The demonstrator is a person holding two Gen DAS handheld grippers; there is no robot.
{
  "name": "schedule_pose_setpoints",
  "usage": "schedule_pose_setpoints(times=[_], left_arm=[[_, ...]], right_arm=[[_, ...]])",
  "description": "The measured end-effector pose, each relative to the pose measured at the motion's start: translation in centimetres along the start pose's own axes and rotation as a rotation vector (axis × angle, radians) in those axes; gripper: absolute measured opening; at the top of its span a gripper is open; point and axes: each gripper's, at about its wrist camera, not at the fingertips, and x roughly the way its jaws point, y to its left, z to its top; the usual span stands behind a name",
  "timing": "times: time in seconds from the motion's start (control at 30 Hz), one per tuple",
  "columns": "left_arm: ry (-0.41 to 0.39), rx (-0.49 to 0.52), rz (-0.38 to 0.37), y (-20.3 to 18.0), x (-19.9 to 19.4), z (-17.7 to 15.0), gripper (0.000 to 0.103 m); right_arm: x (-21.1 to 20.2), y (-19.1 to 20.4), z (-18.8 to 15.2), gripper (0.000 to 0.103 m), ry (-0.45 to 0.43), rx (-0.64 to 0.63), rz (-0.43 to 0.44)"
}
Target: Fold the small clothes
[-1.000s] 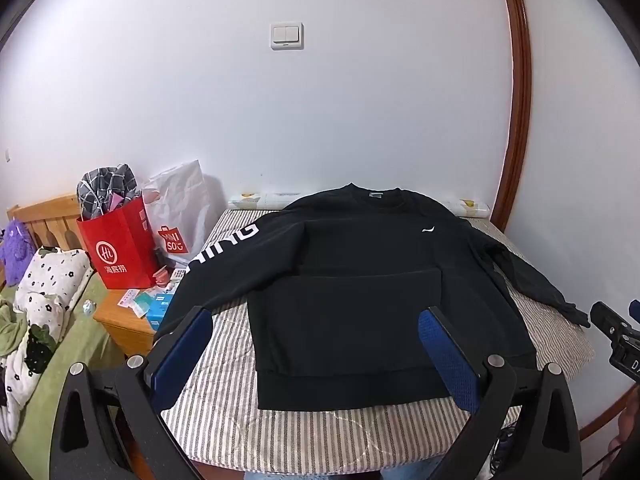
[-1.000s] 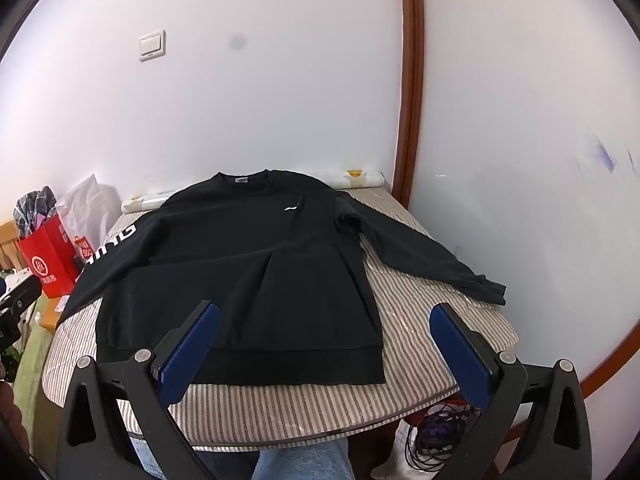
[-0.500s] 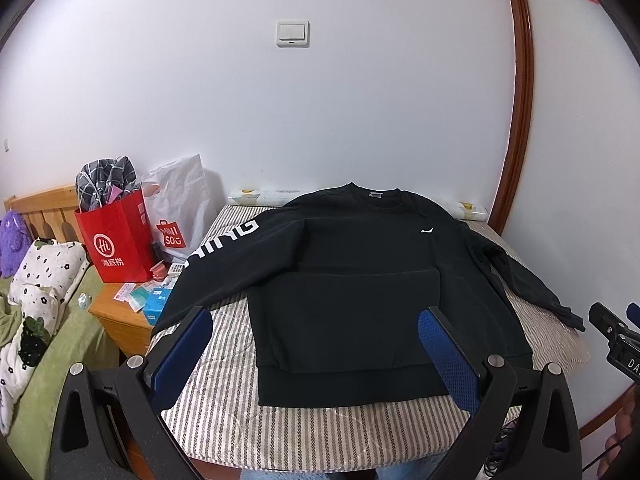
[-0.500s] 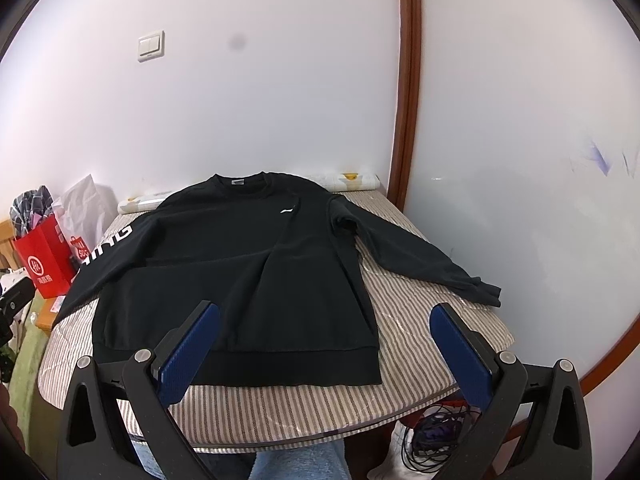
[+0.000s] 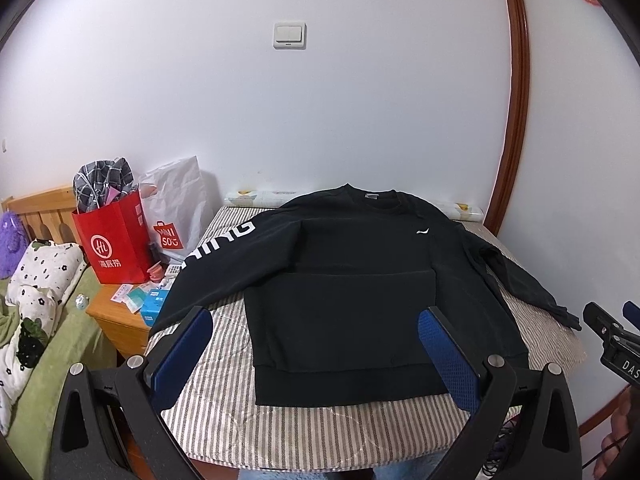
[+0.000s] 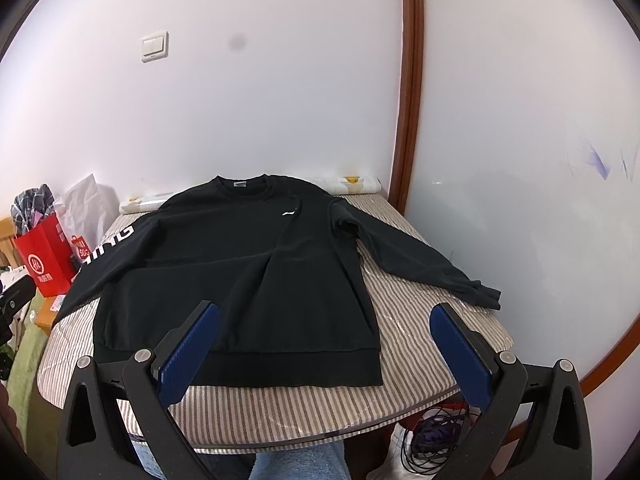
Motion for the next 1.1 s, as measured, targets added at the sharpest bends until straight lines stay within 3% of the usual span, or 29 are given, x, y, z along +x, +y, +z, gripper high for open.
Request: schedule_pose_setpoints(times=[0.47,0.67,0.73,0.8,0.9,1.1], left_arm=[[0.008,-0.012,-0.008,0.4,0.3,0.9,0.103],[0.027,-0.028,-0.012,0.9,2.2,1.9,0.103],[0.038,-0.046,-0.046,1.4,3.5,2.1,0.103],[0.07,-0.089,-0.107,2.4,5.4,2.1,0.103],[0.141,-0.17,-0.138,4.0,8.7,1.6,0.103],[0.197,-0.354,-0.069,8.5,14.7,-0.7,0.103]], right_arm=[[0.1,0.2,0.6,0.103,0.003,0.023,0.003],[1.5,0.4,1.5,0.103,0.004,0.024,0.008],[2.3,0.5,1.7,0.103,0.006,0.025,0.017],[3.2,0.5,1.8,0.103,0.011,0.037,0.028],[5.2,1.0,2.0,0.103,0.03,0.022,0.028],[10.5,2.4,1.9,0.103,0.115,0.001,0.011]])
